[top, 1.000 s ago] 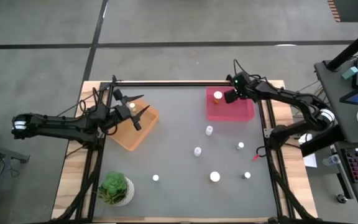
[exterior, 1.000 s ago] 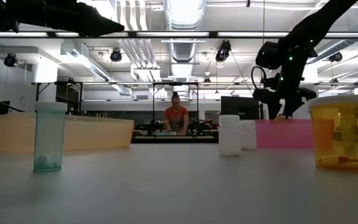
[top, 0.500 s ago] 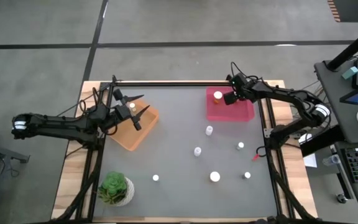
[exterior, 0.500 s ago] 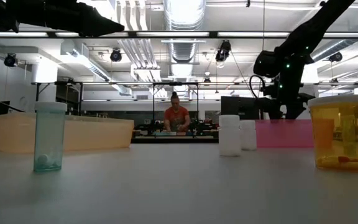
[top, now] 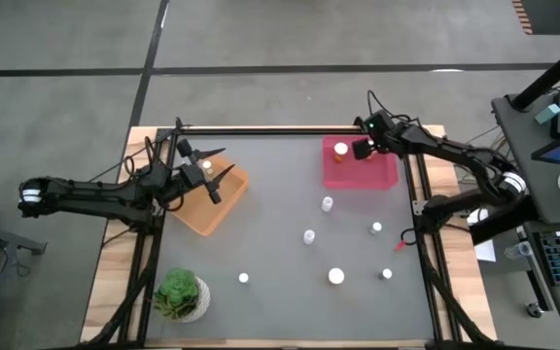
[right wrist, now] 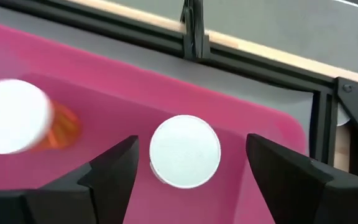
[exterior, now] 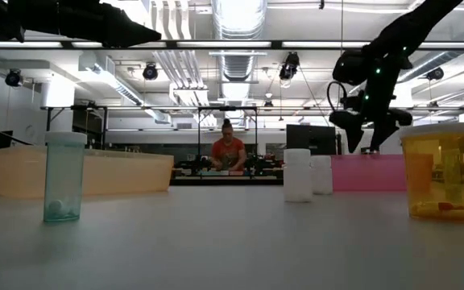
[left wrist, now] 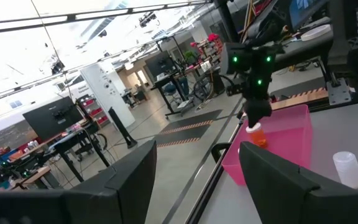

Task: Pick and place medicine bottles into bin by pill shape (circle, oval)
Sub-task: Put the transparent tablet bottle into the orange bin

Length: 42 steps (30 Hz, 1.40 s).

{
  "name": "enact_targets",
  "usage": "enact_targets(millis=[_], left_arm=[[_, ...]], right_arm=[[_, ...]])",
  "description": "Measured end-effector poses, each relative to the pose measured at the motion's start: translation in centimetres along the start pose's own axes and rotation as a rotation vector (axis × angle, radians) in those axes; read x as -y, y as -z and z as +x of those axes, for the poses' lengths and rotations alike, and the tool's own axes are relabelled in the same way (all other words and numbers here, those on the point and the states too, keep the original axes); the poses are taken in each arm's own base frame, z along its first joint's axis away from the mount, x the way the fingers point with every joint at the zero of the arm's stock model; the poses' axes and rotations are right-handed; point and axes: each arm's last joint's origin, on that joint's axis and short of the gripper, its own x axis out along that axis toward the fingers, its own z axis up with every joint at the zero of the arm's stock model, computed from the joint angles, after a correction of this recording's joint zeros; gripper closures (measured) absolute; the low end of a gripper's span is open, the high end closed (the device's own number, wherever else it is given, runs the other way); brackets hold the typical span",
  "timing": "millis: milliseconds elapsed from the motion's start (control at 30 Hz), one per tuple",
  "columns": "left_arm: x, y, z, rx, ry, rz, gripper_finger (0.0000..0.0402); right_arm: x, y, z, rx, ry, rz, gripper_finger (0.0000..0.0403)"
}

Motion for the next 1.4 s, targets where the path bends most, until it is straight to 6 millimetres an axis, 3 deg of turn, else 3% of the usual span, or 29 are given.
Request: enact_targets(millis=[467,733,967,1167,1400], left_arm=[[0.0,0.0,0.0,0.000,0.000,0.000,0.0187],[0.0,0.0,0.0,0.001,-0.001,-0.001,0.0187],[0.0,0.0,0.0,0.003,-0.001,-0.003,0.0187],[0.0,-0.1,0.0,0.007,-0.003,-0.032,0.0187],[0.0,-0.1,0.0,0.018,0.009,-0.115,0.0187]], right_arm=[[-2.6,1.6,-6.9,0.181,-0.216,-0.050,0.0131],[-4.3,3.4,-9.6,0.233,-0.345,-0.171,0.0131],[-5.0,5.4,-10.6,0.291,-0.448,-0.241,0.0133],[-5.3,7.2,-11.0,0.487,-0.616,-0.261,0.0133],[-5.3,9.6,-11.1,0.674,-0.781,-0.432,0.0136]])
